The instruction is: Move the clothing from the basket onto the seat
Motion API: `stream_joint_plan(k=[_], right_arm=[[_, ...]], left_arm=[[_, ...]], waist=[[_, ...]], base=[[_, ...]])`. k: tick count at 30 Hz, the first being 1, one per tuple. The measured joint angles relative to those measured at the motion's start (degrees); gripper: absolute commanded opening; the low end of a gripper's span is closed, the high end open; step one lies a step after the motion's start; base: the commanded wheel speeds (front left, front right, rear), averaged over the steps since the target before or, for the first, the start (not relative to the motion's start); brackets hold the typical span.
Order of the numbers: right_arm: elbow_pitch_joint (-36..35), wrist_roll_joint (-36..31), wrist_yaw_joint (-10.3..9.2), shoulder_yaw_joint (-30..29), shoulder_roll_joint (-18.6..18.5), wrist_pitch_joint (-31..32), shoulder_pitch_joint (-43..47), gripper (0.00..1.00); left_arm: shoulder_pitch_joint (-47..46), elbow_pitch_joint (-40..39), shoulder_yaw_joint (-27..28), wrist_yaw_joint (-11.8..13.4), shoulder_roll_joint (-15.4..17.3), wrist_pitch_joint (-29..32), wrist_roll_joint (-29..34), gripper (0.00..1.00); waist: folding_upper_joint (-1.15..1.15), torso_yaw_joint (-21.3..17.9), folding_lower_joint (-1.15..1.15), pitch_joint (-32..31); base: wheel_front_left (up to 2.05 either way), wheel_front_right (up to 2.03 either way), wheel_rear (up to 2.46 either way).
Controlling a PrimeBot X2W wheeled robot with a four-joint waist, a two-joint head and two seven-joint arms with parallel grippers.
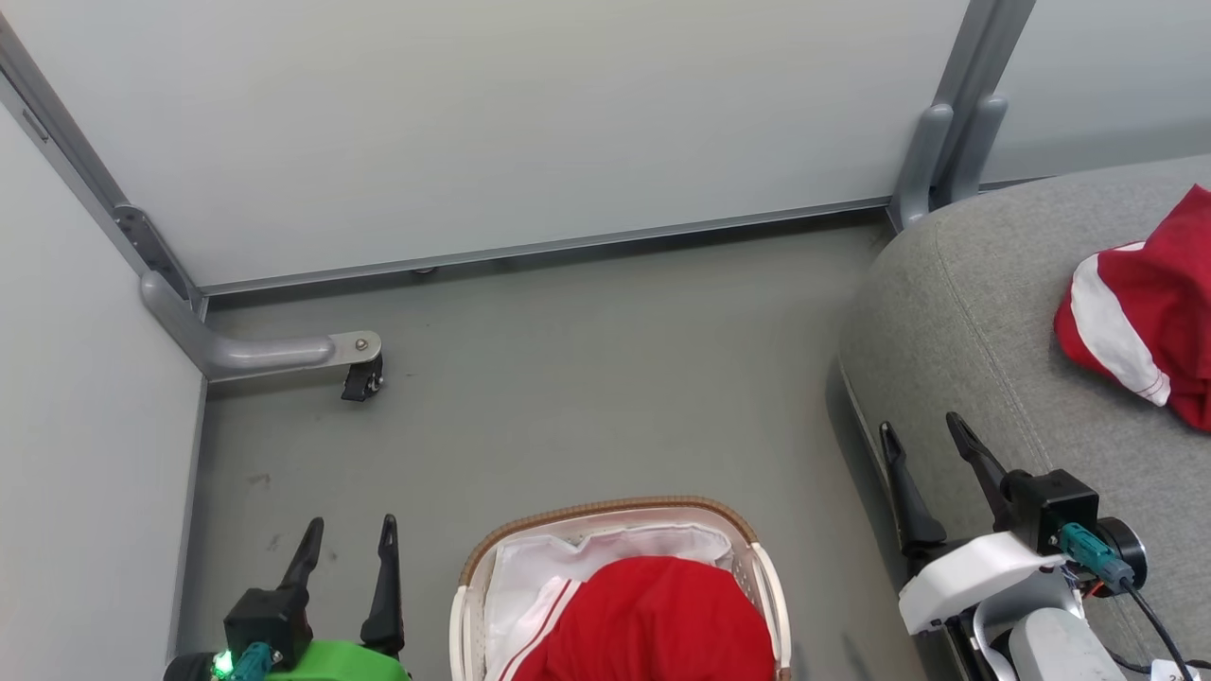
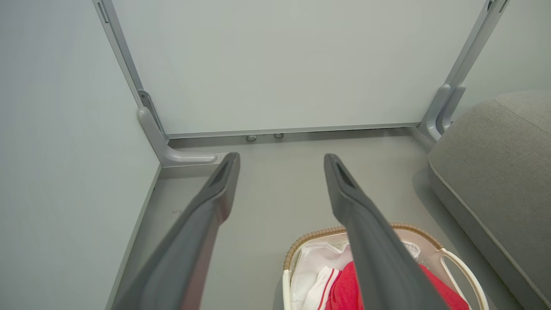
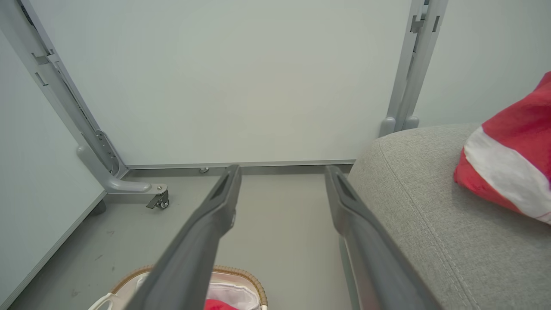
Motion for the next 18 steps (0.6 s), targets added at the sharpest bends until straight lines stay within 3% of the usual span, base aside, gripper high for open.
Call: stream_joint_plan(k=[8, 18], right_arm=[[-0.5, 0.8, 0.0, 0.9, 0.0, 0.0, -0.7, 1.0], [-3.6, -0.3, 0.01, 4.1, 0.0, 0.0, -7.7, 1.0]], left_arm=[[0.1, -0.4, -2.5, 0.0, -0.2, 0.0, -0.8, 1.0], [-7.5, 1.5, -8.3, 0.0, 0.9, 0.0, -3.8, 1.0]], waist=[[0.0, -0.3, 0.0, 1.7], [0.0, -2.3, 0.0, 9.0]], base=[[0.0, 0.0, 0.0], [0.0, 0.0, 0.0]])
